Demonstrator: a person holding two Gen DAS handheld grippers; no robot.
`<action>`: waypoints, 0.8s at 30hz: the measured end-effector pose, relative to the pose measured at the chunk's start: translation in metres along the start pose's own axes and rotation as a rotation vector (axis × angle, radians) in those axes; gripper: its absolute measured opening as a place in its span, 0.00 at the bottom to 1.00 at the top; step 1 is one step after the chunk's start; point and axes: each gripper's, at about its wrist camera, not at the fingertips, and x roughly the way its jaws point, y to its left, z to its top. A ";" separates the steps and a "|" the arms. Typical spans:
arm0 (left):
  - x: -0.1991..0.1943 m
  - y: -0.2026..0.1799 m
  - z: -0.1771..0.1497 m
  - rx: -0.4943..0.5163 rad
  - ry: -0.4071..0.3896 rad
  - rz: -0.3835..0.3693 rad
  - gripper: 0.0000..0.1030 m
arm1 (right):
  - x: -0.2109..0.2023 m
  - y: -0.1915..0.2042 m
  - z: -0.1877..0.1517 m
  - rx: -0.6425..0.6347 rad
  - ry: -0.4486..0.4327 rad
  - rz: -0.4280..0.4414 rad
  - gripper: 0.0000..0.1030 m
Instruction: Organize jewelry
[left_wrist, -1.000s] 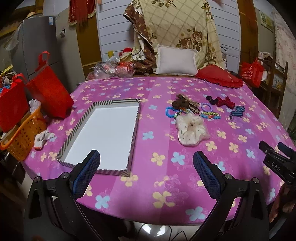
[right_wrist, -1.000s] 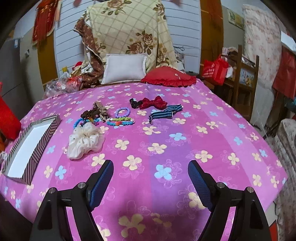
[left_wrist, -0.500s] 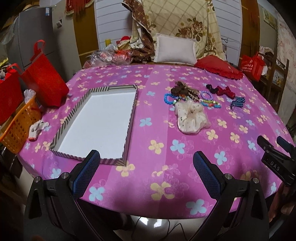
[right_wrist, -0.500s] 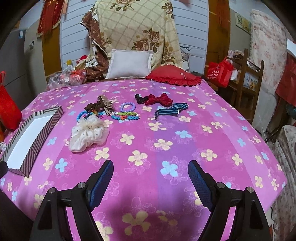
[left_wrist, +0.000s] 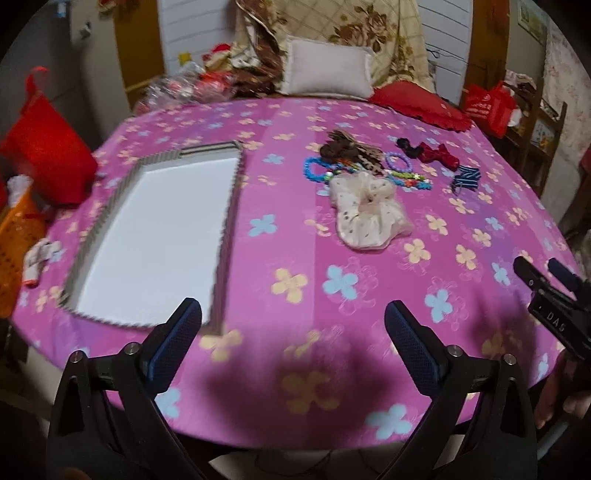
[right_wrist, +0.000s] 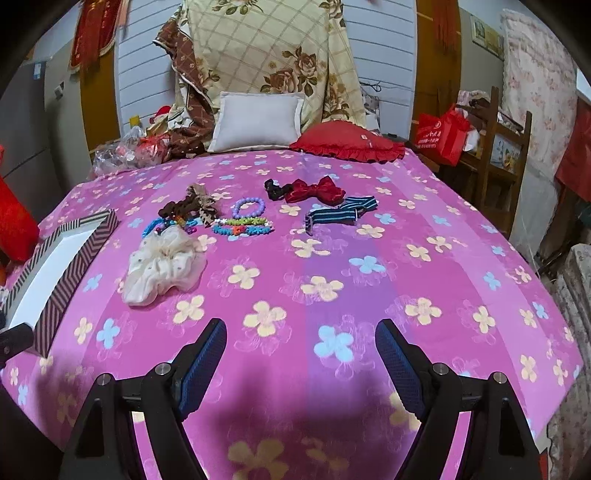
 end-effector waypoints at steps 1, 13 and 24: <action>0.007 0.000 0.007 0.000 0.019 -0.030 0.92 | 0.004 -0.001 0.002 0.004 0.005 0.002 0.78; 0.124 -0.026 0.082 -0.067 0.213 -0.237 0.85 | 0.038 -0.016 0.021 0.044 0.069 0.067 0.78; 0.173 -0.031 0.099 -0.108 0.253 -0.262 0.73 | 0.079 -0.008 0.063 0.065 0.122 0.141 0.78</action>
